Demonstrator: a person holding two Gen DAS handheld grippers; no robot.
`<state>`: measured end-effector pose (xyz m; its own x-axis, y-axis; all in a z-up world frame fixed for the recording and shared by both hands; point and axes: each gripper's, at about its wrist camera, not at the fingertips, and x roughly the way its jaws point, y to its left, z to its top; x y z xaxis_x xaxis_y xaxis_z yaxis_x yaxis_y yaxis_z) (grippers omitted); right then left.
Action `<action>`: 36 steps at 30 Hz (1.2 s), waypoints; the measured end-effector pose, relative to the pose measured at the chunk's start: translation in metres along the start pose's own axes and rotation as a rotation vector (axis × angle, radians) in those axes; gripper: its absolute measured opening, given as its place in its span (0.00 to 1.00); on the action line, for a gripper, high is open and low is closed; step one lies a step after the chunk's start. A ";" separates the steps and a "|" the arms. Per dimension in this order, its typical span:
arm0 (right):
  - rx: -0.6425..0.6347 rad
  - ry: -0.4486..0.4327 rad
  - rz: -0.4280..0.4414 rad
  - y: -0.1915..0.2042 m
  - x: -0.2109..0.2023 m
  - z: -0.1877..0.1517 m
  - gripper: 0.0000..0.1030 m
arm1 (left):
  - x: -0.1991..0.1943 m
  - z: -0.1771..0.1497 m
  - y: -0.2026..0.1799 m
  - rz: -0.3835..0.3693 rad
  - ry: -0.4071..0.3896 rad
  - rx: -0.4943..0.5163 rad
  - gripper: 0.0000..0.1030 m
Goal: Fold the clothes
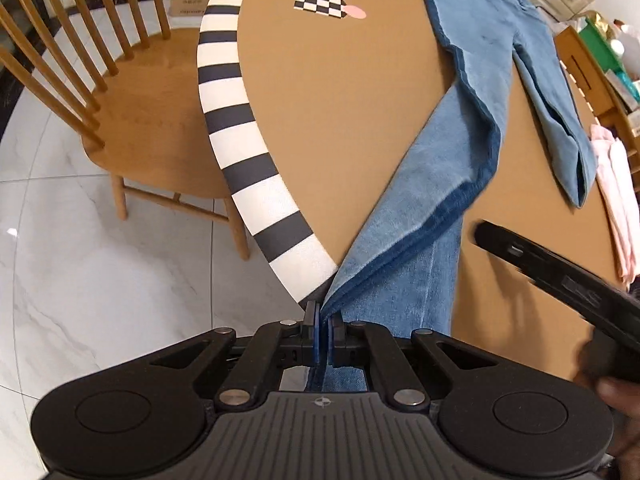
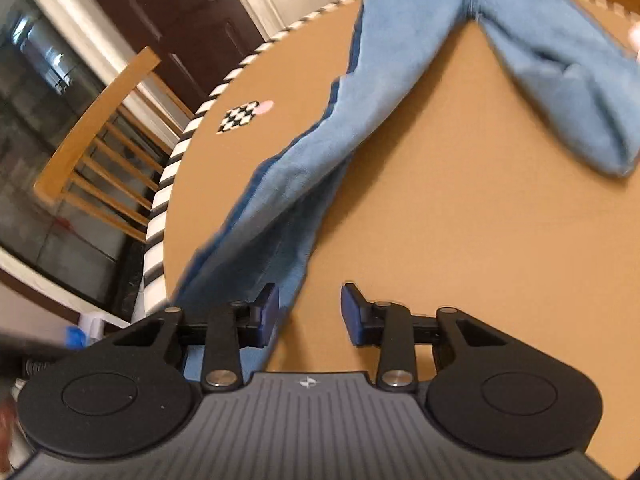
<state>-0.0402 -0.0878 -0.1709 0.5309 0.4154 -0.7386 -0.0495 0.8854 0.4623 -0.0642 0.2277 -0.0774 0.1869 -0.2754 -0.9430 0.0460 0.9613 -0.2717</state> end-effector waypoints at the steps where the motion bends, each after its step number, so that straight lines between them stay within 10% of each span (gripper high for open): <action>1: 0.000 0.009 0.013 0.003 0.005 0.003 0.34 | -0.002 -0.001 0.000 -0.005 0.003 -0.006 0.04; 4: -0.144 0.024 -0.070 0.025 0.021 0.013 0.03 | -0.002 0.001 0.005 -0.019 0.012 -0.019 0.05; 11: -0.064 0.027 0.005 0.009 -0.012 0.025 0.01 | -0.008 0.002 0.006 -0.052 0.041 -0.021 0.09; 19: -0.085 -0.013 -0.131 -0.025 -0.093 -0.002 0.01 | -0.001 -0.012 -0.026 -0.186 0.108 0.064 0.22; 27: 0.025 0.016 -0.194 -0.045 -0.087 -0.034 0.02 | -0.004 -0.025 -0.038 -0.191 0.121 0.136 0.21; 36: 0.027 0.053 -0.196 -0.047 -0.084 -0.050 0.08 | -0.047 -0.005 -0.096 -0.204 -0.178 0.289 0.29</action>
<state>-0.1247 -0.1541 -0.1550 0.4832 0.2468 -0.8400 0.0733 0.9447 0.3197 -0.0825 0.1484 -0.0081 0.3112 -0.4796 -0.8204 0.3694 0.8565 -0.3606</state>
